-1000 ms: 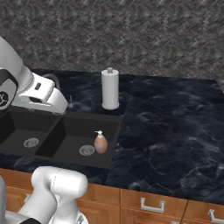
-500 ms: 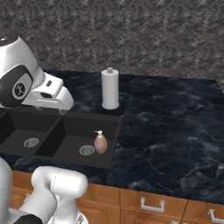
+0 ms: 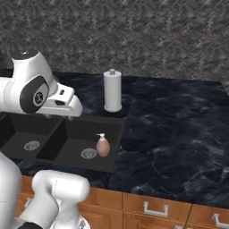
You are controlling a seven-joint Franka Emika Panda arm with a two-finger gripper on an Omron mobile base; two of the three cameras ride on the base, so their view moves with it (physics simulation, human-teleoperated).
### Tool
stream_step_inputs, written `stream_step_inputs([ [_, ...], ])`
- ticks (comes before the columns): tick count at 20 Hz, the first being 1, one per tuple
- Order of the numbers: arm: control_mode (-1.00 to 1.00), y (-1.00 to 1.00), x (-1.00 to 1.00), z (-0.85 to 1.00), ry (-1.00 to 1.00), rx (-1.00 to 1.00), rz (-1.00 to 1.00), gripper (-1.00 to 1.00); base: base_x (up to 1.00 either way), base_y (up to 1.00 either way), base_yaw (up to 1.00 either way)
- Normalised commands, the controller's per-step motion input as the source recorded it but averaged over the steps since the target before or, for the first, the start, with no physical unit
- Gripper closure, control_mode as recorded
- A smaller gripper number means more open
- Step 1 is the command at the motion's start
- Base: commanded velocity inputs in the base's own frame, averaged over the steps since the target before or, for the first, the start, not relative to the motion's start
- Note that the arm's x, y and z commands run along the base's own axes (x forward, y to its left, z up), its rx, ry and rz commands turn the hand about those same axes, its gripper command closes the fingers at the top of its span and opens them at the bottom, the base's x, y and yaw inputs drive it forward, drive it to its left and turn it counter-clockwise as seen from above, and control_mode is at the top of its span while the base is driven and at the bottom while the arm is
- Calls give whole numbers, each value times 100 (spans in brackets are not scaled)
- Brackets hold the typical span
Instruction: Pick up the soap dispenser and soap dispenser from the sink, and place them back in the cabinet, and close the cabinet doors.
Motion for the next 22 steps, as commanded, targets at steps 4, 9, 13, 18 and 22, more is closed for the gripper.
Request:
stream_step_inputs([
  [4,-100,0,27,-33,4,0,5,-100,0,0,0],
  [9,-100,0,24,-30,2,0,5,-100,0,0,0],
  [13,-100,0,23,-27,2,0,6,-100,0,0,0],
  [18,-100,0,27,-30,2,0,6,-100,0,0,0],
  [22,-100,0,35,-27,2,0,6,-100,0,0,0],
])
